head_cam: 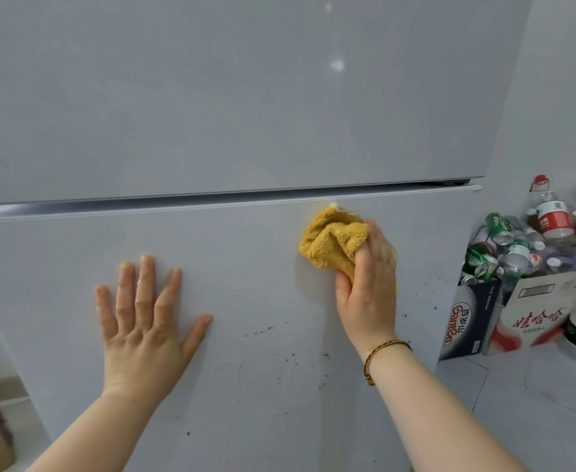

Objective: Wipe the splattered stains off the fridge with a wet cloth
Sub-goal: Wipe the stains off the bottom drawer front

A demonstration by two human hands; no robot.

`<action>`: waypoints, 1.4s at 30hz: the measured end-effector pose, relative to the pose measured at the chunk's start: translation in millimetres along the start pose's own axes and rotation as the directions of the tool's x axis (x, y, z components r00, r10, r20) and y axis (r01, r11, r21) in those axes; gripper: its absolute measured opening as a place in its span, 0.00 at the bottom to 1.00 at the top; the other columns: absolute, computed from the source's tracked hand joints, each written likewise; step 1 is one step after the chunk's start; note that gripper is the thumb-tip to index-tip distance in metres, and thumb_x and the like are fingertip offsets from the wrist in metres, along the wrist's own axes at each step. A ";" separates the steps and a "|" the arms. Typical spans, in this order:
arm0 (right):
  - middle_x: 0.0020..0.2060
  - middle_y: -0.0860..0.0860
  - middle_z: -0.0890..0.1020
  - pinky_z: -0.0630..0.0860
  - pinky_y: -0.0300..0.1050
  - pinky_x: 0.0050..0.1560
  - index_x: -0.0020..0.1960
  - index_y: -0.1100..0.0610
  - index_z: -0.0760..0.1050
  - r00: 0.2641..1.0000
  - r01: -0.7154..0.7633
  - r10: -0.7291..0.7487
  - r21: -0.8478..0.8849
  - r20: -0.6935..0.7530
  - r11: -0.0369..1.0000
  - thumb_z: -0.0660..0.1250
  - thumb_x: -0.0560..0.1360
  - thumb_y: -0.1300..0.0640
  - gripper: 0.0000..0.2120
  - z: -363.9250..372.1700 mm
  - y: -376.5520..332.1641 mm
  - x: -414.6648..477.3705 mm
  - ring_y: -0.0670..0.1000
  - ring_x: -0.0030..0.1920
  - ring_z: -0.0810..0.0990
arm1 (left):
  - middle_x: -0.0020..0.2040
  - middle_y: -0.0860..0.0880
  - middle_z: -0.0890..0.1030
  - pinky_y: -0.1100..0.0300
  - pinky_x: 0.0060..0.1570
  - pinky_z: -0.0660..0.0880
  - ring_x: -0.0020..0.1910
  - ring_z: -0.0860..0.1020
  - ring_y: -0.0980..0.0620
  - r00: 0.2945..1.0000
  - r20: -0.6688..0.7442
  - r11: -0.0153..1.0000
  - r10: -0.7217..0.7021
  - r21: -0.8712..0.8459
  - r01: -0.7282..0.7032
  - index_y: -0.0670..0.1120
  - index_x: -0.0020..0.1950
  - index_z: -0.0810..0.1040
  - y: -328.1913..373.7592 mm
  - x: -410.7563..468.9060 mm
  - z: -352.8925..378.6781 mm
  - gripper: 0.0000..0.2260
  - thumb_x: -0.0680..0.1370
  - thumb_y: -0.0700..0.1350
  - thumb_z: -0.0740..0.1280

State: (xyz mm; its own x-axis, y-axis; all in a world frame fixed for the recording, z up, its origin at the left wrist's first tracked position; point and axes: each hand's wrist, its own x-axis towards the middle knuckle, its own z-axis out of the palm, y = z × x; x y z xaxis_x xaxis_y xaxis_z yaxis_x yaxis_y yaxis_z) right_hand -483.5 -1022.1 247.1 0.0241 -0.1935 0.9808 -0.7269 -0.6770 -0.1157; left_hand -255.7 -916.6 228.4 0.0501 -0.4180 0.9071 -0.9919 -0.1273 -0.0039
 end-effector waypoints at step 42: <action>0.73 0.62 0.55 0.63 0.65 0.66 0.74 0.50 0.52 0.769 -0.637 0.638 0.032 -0.047 0.770 0.52 0.75 0.49 0.28 -32.8 79.5 10.5 0.63 0.72 0.56 | 0.74 0.62 0.38 0.24 0.53 0.62 0.74 0.39 0.55 1.000 0.011 0.981 -0.011 -0.193 0.013 0.55 0.68 0.54 -6.6 -4.4 11.7 0.27 0.75 0.68 0.45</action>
State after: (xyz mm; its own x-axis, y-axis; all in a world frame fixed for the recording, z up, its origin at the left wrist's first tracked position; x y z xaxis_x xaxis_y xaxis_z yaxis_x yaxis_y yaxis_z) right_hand -563.6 -1054.6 253.4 -0.4774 -0.5469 0.6877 -0.5536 -0.4206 -0.7188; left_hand -248.0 -924.5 219.6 0.0626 -0.4260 0.9025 -0.9951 0.0429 0.0892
